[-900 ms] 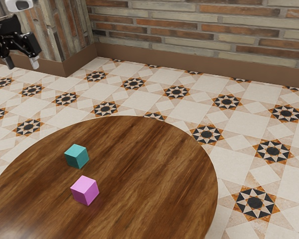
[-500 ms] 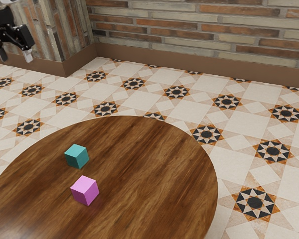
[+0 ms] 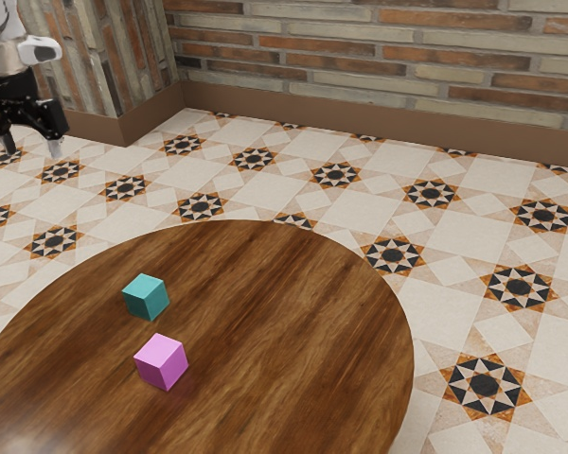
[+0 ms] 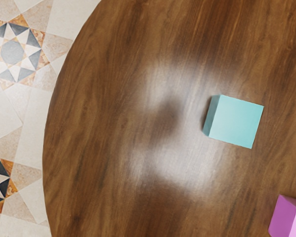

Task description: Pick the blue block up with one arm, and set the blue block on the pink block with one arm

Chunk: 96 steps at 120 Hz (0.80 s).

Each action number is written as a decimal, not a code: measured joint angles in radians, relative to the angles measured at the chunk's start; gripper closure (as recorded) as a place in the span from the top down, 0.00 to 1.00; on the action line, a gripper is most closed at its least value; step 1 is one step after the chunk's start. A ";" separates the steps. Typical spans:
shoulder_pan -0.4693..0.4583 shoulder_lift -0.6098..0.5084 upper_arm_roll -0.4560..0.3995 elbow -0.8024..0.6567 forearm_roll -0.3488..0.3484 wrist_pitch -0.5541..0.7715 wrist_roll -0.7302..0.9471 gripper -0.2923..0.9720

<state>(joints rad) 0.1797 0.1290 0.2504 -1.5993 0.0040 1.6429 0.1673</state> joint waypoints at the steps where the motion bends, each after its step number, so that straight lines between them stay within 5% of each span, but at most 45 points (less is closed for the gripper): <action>1: -0.002 0.003 0.000 -0.012 -0.003 0.014 0.000 0.77; 36: -0.012 0.143 -0.061 -0.137 -0.078 0.387 0.012 0.77; 61: -0.016 0.070 -0.077 -0.354 -0.183 0.545 0.030 0.77; 96: -0.016 0.038 -0.095 -0.493 -0.202 0.717 0.083 0.77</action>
<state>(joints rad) 0.1641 0.1673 0.1551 -2.0926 -0.1981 2.3595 0.2504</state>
